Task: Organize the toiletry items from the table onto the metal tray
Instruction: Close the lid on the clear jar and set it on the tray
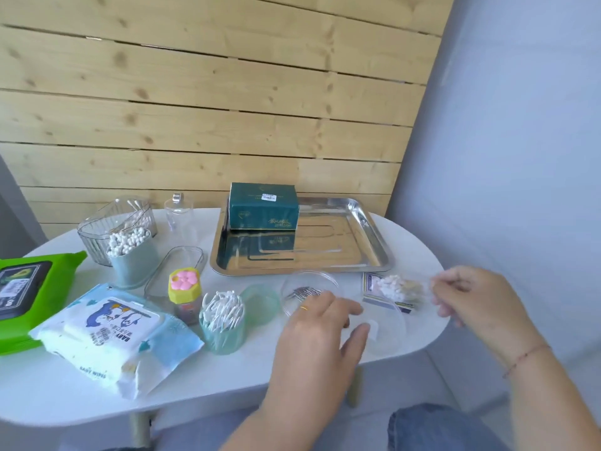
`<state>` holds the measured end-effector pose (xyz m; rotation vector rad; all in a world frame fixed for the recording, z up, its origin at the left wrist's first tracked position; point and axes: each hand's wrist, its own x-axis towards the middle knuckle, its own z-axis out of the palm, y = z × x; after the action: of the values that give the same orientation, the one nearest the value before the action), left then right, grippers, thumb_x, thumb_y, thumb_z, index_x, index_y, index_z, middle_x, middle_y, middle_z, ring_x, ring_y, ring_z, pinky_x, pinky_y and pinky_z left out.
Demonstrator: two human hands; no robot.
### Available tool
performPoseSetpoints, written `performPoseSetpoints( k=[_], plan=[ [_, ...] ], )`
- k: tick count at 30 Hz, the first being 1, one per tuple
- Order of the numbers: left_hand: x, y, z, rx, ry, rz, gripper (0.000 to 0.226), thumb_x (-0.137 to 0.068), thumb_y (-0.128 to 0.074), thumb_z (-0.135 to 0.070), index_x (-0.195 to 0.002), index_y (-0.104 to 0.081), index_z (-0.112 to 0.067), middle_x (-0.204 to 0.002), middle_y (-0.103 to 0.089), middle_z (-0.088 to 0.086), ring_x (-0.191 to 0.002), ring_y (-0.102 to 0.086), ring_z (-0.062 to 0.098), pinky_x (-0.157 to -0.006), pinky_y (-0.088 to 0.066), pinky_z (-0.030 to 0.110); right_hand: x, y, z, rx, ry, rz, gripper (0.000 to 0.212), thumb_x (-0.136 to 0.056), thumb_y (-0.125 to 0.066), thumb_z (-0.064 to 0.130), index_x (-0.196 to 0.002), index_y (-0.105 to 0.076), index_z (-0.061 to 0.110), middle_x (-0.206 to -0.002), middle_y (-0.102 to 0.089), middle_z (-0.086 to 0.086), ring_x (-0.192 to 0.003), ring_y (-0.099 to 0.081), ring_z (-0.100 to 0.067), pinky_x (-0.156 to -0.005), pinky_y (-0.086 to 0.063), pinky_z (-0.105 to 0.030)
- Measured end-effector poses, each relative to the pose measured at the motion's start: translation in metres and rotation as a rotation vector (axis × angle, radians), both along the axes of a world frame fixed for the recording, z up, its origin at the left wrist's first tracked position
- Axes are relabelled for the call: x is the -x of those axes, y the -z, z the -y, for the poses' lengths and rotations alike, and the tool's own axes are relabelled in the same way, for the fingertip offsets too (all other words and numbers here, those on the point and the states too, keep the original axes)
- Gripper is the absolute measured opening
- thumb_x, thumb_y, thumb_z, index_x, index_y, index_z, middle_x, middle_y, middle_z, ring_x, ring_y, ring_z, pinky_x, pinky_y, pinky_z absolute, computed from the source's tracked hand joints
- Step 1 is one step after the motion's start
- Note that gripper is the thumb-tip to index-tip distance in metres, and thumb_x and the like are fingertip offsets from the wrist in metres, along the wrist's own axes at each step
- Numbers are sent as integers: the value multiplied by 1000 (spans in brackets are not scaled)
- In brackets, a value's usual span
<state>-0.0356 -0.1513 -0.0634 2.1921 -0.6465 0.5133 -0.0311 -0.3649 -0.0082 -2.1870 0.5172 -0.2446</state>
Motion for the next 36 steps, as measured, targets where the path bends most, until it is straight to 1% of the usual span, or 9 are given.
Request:
performPoseSetpoints(
  k=[3, 7, 18, 21, 24, 27, 30, 33, 36],
  plan=[
    [5, 22, 28, -249, 30, 4, 18, -67, -57, -48, -68, -69, -34, -53, -58, -16, -51, -56, 0, -42, -38, 14, 2, 32, 8, 22, -62, -343, 21, -84, -58, 10, -66, -61, -1, -60, -66, -17, -46, -54, -21, -35, -34, -16],
    [0, 49, 51, -581, -12, 27, 35, -33, -83, -48, -43, -58, -25, -41, -51, -8, -38, -53, 6, -33, -31, 16, -12, 62, 5, 7, -87, -455, 17, -81, -57, 14, -78, -64, -1, -56, -67, -12, -44, -54, -21, -34, -33, -16],
    [-2, 65, 65, -601, 49, 79, 44, -23, -87, -17, -44, -49, -24, -41, -48, -4, -37, -47, 12, -35, -28, 20, -16, 73, 6, -80, -73, -416, 9, -79, -54, 7, -71, -58, 4, -61, -68, -19, -44, -53, -23, -35, -28, -17],
    [6, 59, 66, -484, 32, 180, 37, -35, -88, -22, -50, -54, -25, -47, -51, -7, -43, -51, 11, -40, -34, 22, 0, 53, 7, -223, -134, -324, 15, -83, -61, 12, -69, -56, 8, -60, -60, -10, -38, -50, -10, -39, -31, -19],
    [18, 42, 61, -175, 45, 220, 11, -74, -68, -28, -66, -62, -24, -58, -56, -9, -55, -54, 11, -48, -41, 21, 17, 26, 8, -480, -292, -162, 43, -71, -74, 46, -81, -63, 6, -80, -63, -9, -66, -60, -12, -60, -45, -25],
    [28, 11, 46, 262, 145, -71, 11, -84, -59, -32, -77, -65, -26, -68, -58, -13, -63, -49, 1, -58, -37, 13, 18, 9, -4, -929, -597, -75, 87, -64, -74, 60, -120, -49, -1, -110, -51, -16, -110, -53, -32, -82, -47, -48],
    [30, -6, 32, 550, 175, -305, 10, -81, -68, -23, -75, -67, -31, -65, -60, -16, -59, -48, -1, -59, -37, 12, 4, 4, -28, -1127, -642, -165, 102, -48, -87, 52, -134, -45, 17, -125, -47, -12, -122, -53, -36, -85, -52, -48],
    [25, -10, 25, 643, 123, -385, 14, -83, -69, -12, -76, -66, -24, -60, -58, -17, -58, -50, 0, -59, -37, 9, -15, -3, -48, -1028, -621, -233, 105, -43, -92, 42, -136, -44, 31, -130, -52, -7, -119, -58, -26, -93, -51, -40],
    [21, -4, 20, 727, -21, -515, 17, -85, -64, -4, -86, -59, -20, -67, -56, -12, -59, -49, 1, -59, -40, 9, -36, -13, -72, -467, -643, -226, 86, -61, -84, 39, -133, -37, 40, -122, -46, 7, -115, -48, -14, -95, -41, -33]
  ],
)
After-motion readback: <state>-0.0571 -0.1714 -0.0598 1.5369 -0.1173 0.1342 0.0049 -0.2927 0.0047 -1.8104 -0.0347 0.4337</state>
